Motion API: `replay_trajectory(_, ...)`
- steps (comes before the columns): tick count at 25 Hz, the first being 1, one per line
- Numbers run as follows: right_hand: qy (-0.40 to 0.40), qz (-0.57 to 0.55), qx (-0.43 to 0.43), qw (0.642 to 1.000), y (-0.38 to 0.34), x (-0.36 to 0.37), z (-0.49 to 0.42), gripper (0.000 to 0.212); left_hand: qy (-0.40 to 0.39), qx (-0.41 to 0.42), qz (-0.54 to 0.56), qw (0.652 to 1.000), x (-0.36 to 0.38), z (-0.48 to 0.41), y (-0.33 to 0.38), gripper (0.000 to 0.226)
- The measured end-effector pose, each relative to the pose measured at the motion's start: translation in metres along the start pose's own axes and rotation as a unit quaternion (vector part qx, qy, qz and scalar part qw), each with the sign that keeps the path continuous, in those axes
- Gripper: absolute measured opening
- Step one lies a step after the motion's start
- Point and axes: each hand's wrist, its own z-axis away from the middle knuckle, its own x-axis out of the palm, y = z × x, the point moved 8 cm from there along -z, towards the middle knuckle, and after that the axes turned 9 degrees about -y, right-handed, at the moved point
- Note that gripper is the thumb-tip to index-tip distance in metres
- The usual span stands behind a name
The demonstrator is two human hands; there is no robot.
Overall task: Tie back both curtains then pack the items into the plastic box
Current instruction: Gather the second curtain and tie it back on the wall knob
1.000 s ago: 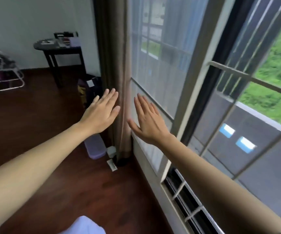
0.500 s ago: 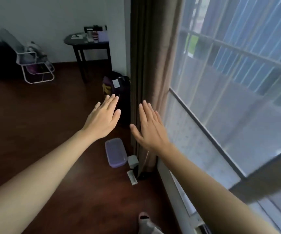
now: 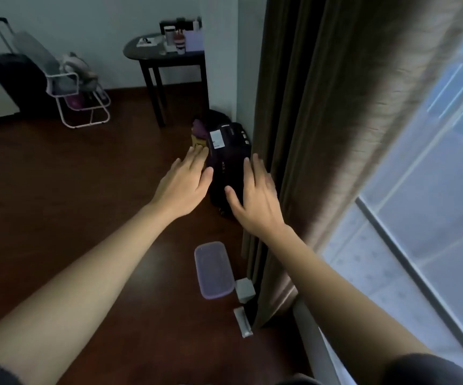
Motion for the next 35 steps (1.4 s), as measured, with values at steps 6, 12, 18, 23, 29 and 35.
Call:
replay_trajectory(6,0.073,-0.039,0.111,0.99,0.011,0.055,-0.069,0.066,-0.027,0.103,0.032,0.994,0.004,-0.084,-0.064,0.053)
replay_trajectory(12,0.13,-0.033,0.297,0.945,-0.003,0.088,-0.093,0.063,-0.118,0.261,0.08,0.955,0.002,-0.155,-0.093,0.052)
replay_trajectory(18,0.144,-0.029,0.364,0.92,0.002,0.088,-0.115,0.062,-0.153,0.374,0.147,0.903,0.006,-0.217,-0.057,0.041)
replay_trajectory(23,0.17,-0.026,0.375,0.911,0.029,0.083,-0.135,0.06,-0.204,0.395,0.209,0.871,0.021,-0.241,-0.026,0.042)
replay_trajectory(29,0.206,-0.026,0.422,0.882,0.061,0.083,-0.157,0.059,-0.194,0.378,0.259,0.867,0.022,-0.283,-0.002,0.041)
replay_trajectory(35,0.244,0.0,0.49,0.837,0.089,0.071,-0.169,0.069,-0.217,0.482,0.267,0.806,0.054,-0.315,0.026,0.05)
